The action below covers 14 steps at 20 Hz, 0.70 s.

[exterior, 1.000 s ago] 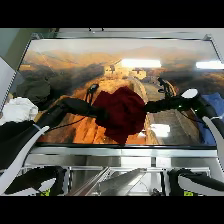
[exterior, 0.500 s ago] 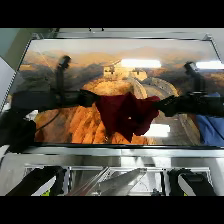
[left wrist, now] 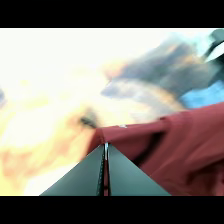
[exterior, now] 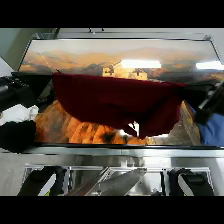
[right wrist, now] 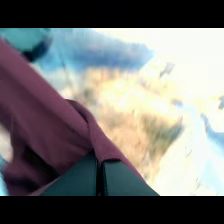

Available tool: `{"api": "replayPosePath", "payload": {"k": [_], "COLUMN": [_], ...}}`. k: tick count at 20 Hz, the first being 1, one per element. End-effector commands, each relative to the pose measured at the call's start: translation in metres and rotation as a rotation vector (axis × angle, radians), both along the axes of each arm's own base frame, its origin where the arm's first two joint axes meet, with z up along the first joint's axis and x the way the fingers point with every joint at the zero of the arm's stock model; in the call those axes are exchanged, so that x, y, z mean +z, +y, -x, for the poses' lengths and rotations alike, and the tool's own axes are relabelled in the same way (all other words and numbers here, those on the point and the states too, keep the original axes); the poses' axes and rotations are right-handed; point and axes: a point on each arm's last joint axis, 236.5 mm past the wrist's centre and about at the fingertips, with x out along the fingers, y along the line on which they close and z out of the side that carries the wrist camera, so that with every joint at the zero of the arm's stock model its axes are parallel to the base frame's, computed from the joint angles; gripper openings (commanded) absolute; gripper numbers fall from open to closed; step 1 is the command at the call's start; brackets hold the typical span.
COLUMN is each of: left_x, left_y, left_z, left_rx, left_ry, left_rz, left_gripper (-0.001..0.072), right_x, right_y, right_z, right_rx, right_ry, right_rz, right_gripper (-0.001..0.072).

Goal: Fold the shirts.

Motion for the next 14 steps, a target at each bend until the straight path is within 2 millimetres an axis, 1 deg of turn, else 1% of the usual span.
{"api": "replayPosePath", "payload": {"k": [1,3,5,6,7,8,9,10,11,12,13,14], "left_x": [-0.069,-0.126,-0.181,-0.208,-0.233,-0.257,-0.275,-0.289,-0.299,-0.303,-0.302,-0.298], "left_y": [0.028,0.019,0.006,0.003,0.004,0.005,0.007,0.010,0.014,0.022,0.031,0.039], "left_z": [-0.019,-0.041,-0.061,-0.070,-0.077,-0.083,-0.087,-0.092,-0.099,-0.109,-0.119,-0.127], "left_rx": [0.045,-0.015,-0.054,-0.061,-0.064,-0.075,-0.083,-0.085,-0.087,-0.071,-0.049,-0.038], "left_ry": [0.236,0.358,0.470,0.519,0.556,0.595,0.632,0.663,0.685,0.698,0.703,0.712], "left_rz": [-0.102,-0.103,-0.054,-0.037,-0.044,-0.060,-0.067,-0.069,-0.072,-0.064,-0.052,-0.040], "left_gripper": [0.0012,0.0012,0.0013,0.0013,0.0014,0.0014,0.0013,0.0014,0.0017,0.0282,0.0706,0.0691], "right_x": [-0.074,-0.133,-0.193,-0.221,-0.248,-0.270,-0.289,-0.302,-0.307,-0.305,-0.297,-0.287], "right_y": [-0.003,0.013,0.031,0.040,0.049,0.055,0.060,0.061,0.060,0.054,0.044,0.028], "right_z": [-0.048,-0.067,-0.079,-0.083,-0.088,-0.095,-0.104,-0.114,-0.123,-0.131,-0.139,-0.145], "right_rx": [0.014,0.072,0.128,0.148,0.153,0.149,0.139,0.110,0.084,0.059,0.034,-0.001], "right_ry": [0.250,0.455,0.638,0.711,0.767,0.793,0.797,0.791,0.776,0.758,0.745,0.739], "right_rz": [0.046,0.020,0.015,0.024,0.030,0.035,0.041,0.039,0.034,0.026,0.017,0.012], "right_gripper": [0.0018,0.0019,0.0019,0.0019,0.0019,0.0020,0.0026,0.0098,0.0312,0.0443,0.0456,0.0458]}}
